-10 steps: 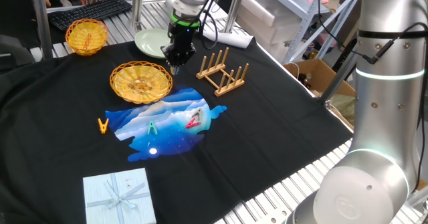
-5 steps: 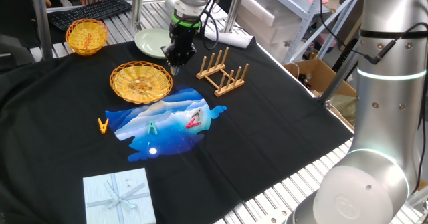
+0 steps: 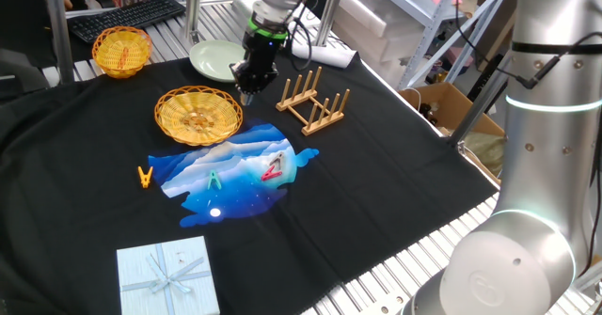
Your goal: Put the dish on the dish rack
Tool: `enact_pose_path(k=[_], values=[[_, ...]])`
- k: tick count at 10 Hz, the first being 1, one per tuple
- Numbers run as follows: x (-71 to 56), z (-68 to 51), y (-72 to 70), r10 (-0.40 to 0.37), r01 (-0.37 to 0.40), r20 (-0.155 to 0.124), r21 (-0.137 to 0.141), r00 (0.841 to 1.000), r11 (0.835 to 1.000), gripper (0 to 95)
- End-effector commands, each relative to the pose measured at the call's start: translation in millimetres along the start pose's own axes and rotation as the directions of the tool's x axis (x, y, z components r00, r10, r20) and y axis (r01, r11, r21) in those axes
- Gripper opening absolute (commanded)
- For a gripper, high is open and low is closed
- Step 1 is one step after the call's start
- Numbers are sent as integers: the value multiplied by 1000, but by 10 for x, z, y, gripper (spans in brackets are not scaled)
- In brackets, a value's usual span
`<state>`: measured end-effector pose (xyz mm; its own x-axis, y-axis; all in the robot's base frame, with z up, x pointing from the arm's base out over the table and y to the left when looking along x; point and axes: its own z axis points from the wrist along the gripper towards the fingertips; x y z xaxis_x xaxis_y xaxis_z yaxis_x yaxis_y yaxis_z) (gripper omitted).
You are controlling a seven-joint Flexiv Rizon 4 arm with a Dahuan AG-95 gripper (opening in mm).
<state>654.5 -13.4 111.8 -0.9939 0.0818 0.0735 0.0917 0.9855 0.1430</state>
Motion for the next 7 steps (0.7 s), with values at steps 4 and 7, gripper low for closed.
enact_pose_path(k=[4, 7], values=[[31, -3, -4, 8, -8, -4, -31, 1000, 999, 0], [31, -3, -4, 40, -41, -17, -62, 999, 997, 0]])
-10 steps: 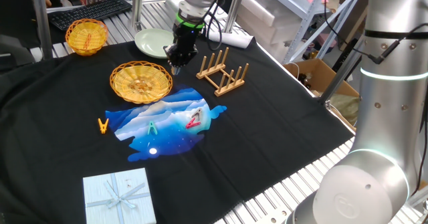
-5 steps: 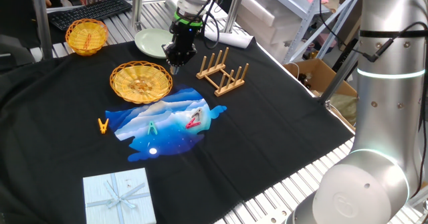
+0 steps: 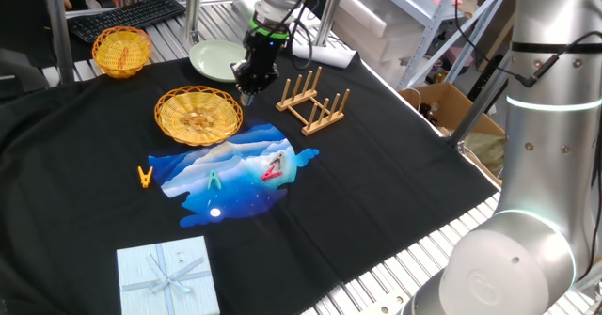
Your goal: Put the dish on the dish rack
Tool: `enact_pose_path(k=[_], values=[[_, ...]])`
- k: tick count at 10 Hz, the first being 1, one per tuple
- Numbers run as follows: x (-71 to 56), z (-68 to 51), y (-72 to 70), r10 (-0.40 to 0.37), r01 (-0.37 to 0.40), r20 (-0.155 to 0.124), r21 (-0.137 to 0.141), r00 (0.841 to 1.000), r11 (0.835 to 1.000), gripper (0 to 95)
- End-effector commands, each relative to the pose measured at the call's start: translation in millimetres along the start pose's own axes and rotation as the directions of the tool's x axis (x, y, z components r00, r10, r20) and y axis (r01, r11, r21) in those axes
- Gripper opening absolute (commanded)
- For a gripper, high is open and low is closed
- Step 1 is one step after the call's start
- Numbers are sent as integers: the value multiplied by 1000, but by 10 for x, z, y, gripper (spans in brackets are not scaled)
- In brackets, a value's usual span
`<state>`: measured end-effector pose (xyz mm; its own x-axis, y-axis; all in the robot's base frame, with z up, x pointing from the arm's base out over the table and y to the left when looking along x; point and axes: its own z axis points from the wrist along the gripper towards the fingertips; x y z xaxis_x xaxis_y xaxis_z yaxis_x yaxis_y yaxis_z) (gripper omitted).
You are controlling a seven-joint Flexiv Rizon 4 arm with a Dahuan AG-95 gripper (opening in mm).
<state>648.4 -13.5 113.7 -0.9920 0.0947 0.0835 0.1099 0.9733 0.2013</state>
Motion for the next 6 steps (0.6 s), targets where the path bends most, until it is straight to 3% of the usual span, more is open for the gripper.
enact_pose_path(k=[1, 2, 3, 4, 6], values=[[-38, 22, -1, 20, -20, -16, -13, 1000, 1000, 380], [-45, 39, -7, 16, -17, -19, -44, 1000, 999, 380], [-48, 44, -11, 5, -6, -22, -49, 1000, 999, 380], [-52, 55, -12, 0, -1, -23, -46, 1000, 999, 190], [-104, 133, -72, -19, 18, -19, -46, 1000, 999, 190]])
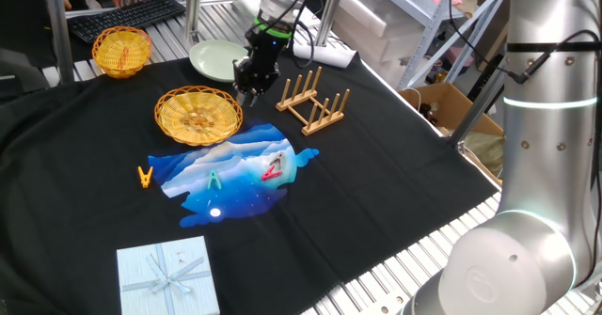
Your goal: Put the dish on the dish rack
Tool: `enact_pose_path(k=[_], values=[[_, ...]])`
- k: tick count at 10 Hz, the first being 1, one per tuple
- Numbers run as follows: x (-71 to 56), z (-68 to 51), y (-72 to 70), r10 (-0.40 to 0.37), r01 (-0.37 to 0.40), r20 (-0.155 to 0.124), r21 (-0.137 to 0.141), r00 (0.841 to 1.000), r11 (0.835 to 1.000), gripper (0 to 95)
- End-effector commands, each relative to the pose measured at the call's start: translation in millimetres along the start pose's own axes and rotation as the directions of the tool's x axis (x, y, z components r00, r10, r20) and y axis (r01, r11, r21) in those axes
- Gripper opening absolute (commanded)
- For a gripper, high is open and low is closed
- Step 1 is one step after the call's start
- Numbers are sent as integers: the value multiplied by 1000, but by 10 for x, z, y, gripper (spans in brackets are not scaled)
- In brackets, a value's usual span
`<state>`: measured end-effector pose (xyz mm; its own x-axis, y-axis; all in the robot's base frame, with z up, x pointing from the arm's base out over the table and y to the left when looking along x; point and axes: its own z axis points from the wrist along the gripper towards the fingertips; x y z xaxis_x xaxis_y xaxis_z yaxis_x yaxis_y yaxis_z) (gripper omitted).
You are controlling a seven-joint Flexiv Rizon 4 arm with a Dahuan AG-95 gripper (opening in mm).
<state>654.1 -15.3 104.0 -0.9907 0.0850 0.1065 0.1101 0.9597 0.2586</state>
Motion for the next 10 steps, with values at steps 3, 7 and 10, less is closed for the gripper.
enact_pose_path(k=[3, 7, 10], values=[[-117, 128, -154, -32, 32, 13, 13, 999, 999, 190], [-248, 197, -214, -44, 44, 17, 11, 999, 999, 380], [-350, 240, -254, -56, 56, 20, 4, 998, 998, 380]])
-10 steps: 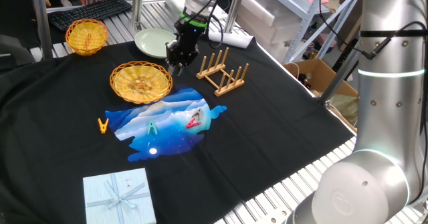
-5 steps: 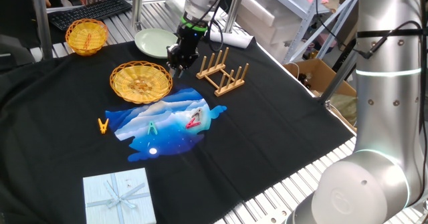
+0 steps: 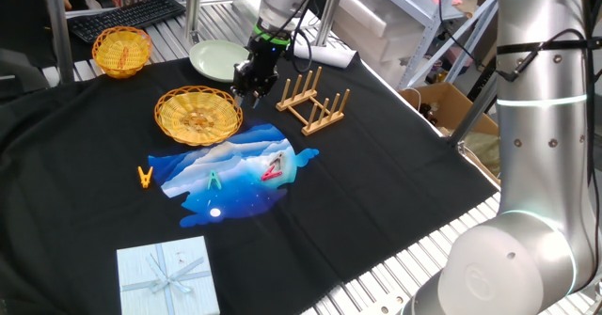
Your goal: Put the dish on the dish rack
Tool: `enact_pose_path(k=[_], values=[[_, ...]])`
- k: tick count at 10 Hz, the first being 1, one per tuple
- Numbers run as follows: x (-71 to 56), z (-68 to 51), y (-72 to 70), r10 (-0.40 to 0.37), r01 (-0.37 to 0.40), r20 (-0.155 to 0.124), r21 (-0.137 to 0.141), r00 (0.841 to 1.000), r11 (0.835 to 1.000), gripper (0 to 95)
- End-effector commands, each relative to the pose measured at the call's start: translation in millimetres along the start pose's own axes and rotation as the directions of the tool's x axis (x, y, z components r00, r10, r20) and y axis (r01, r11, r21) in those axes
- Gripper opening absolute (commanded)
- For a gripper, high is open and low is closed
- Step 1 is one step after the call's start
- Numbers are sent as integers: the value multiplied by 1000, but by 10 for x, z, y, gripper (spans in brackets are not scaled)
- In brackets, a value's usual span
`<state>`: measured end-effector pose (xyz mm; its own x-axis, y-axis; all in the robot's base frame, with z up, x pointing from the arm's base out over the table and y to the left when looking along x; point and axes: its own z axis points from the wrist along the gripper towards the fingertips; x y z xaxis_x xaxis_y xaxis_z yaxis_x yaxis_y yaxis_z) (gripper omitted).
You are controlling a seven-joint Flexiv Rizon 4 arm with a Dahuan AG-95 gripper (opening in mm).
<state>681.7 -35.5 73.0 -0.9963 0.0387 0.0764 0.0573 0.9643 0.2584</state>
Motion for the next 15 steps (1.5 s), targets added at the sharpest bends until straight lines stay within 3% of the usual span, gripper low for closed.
enact_pose_path(k=[1, 7, 15], values=[[-48, 43, -19, -5, 5, 2, -8, 1000, 1000, 380], [-151, 213, -79, -13, 13, 5, -41, 1000, 999, 380], [-192, 360, -113, -2, 3, 3, -135, 1000, 991, 380]])
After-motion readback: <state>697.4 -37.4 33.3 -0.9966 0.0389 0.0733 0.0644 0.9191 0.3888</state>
